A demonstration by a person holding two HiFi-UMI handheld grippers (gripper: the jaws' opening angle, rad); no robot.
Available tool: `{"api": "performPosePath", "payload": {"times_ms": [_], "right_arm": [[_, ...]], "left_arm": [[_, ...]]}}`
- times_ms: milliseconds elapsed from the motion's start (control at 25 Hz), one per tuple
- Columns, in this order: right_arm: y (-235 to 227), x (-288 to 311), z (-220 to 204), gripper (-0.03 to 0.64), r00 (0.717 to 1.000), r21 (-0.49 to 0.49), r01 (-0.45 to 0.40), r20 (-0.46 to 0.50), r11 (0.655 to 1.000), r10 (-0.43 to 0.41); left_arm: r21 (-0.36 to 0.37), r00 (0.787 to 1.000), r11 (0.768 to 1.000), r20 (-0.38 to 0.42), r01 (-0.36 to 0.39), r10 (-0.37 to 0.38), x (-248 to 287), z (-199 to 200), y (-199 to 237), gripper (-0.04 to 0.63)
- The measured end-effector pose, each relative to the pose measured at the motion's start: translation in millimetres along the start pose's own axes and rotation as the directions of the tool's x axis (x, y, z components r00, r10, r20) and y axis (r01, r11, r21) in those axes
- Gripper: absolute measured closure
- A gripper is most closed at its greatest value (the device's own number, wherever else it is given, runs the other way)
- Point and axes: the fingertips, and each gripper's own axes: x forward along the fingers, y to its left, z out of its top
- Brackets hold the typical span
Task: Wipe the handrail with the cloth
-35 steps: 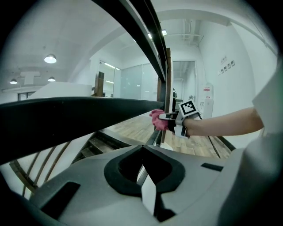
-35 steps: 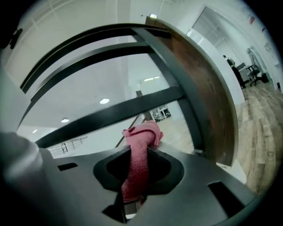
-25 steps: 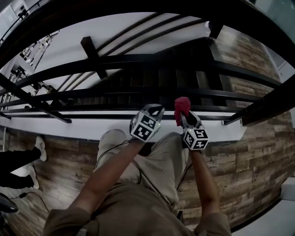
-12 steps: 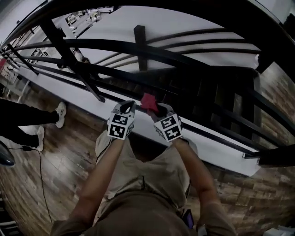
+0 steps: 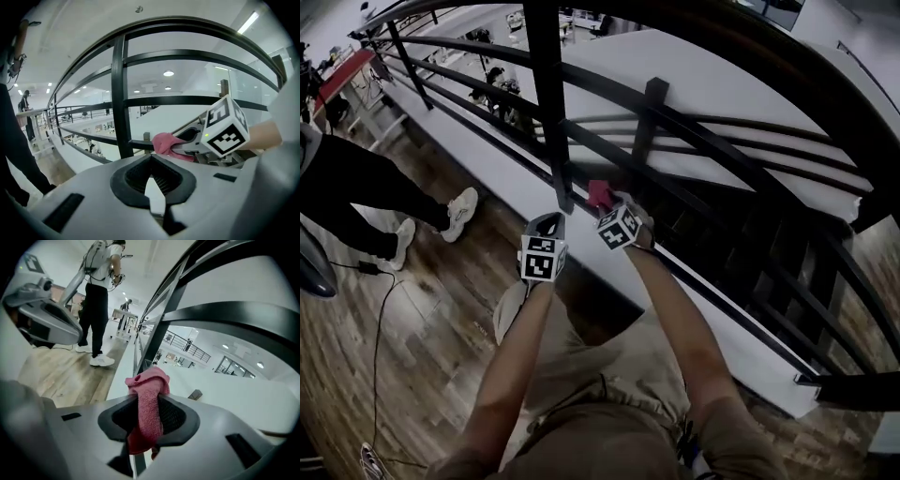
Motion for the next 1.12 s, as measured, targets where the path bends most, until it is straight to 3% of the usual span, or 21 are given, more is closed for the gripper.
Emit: {"api": "performPosePath", "payload": {"times_ms": [120, 240, 400, 520, 680, 920, 1120], "right_arm": [[8.5, 47.6, 42.6, 0.517, 1.000, -0.021, 0.022, 0.008, 1.000, -0.022], [17.2, 85.4, 65.2, 0.517, 0.996, -0.086, 0.038, -0.072, 0.996, -0.044], [25.3, 109.0, 46.3, 0.517, 0.963, -0.147, 0.074, -0.245, 0.986, -0.109], [21.7, 109.1, 44.6, 0.517, 0.964, -0.131, 0.089, -0.239, 0.987, -0.119], [15.1, 91.1, 32.5, 0.517, 0.966, -0.113, 0.098, -0.227, 0.989, -0.121], [-6.5, 27.0, -15.9, 0.517, 0.952, -0.109, 0.115, -0.271, 0.987, -0.141], [-18.1, -33.2, -61.6, 0.517, 0.943, -0.112, 0.102, -0.307, 0.989, -0.132]], "left_arm": [[-0.005, 1.000, 1.000, -0.001, -0.016, 0.016, 4.8, -8.0, 35.9, 0.580], [-0.011, 1.000, 1.000, -0.015, -0.017, 0.016, 7.5, -17.2, 57.6, 0.580], [0.004, 0.999, 1.000, -0.035, -0.005, 0.005, -4.9, -40.6, 64.9, 0.580], [0.020, 0.999, 1.000, -0.037, 0.007, -0.006, -5.0, -46.9, 66.0, 0.580], [0.039, 0.998, 0.998, -0.038, 0.053, -0.051, 1.9, -43.5, 48.7, 0.580], [0.087, 0.986, 0.982, -0.032, 0.166, -0.164, 17.0, -26.3, -7.8, 0.580], [0.121, 0.979, 0.972, 0.003, 0.204, -0.206, 17.2, -6.1, -46.1, 0.580]]}}
